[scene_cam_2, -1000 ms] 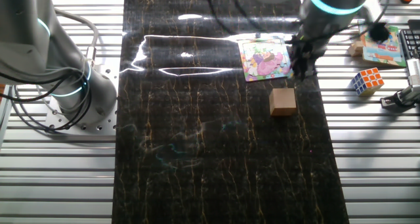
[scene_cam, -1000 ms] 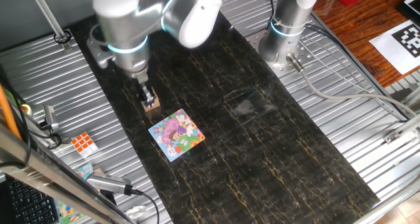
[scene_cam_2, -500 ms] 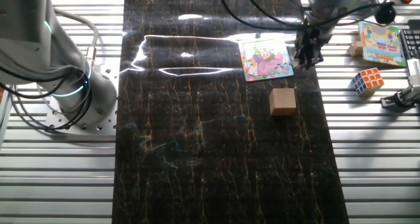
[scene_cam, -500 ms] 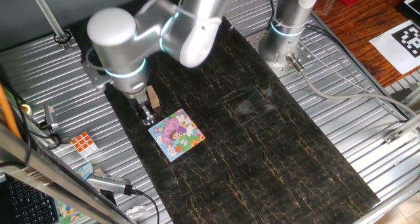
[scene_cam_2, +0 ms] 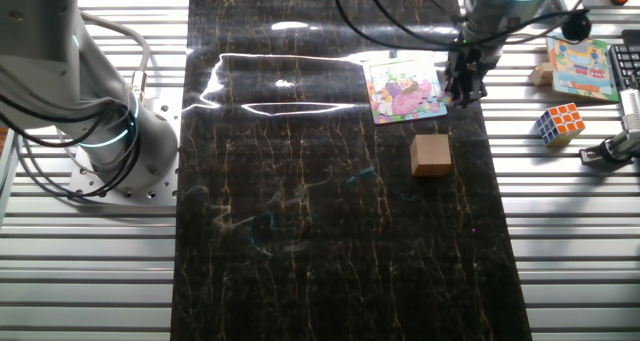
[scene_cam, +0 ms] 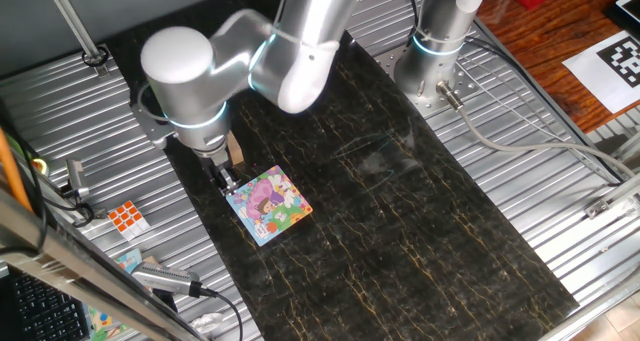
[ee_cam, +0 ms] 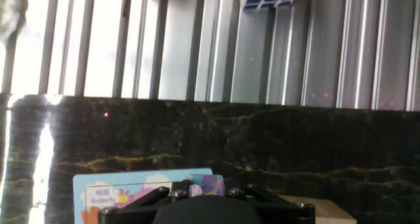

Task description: Assemble one piece of a puzzle

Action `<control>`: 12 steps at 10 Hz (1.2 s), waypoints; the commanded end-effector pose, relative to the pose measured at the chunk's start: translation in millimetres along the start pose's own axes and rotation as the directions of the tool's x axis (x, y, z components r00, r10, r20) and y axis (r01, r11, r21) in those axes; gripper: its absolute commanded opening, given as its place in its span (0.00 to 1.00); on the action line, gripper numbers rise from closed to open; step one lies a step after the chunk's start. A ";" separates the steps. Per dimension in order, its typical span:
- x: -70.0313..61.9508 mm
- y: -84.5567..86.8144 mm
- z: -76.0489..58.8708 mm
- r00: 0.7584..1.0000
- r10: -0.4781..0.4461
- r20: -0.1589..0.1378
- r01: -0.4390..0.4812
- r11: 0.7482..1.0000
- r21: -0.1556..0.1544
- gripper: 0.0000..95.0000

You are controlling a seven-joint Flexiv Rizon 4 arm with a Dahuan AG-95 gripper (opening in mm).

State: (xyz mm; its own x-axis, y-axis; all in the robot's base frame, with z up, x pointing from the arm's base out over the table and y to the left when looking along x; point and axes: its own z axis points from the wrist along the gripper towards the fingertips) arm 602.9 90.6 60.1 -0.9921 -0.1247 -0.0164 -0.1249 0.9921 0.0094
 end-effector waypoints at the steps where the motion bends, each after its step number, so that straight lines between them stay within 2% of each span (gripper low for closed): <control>1: 1.0 2.3 8.1 1.000 -0.002 0.000 0.002 1.000 0.002 0.20; 8: 7.6 11.4 25.5 1.000 0.012 -0.014 -0.012 1.000 -0.001 0.20; 12: 14.0 12.7 34.2 1.000 0.009 -0.007 -0.009 1.000 0.001 0.20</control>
State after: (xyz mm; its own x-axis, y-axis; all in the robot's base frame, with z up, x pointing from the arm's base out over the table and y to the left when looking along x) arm 586.2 101.7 24.0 -0.9932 -0.1158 -0.0100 -0.1159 0.9932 0.0078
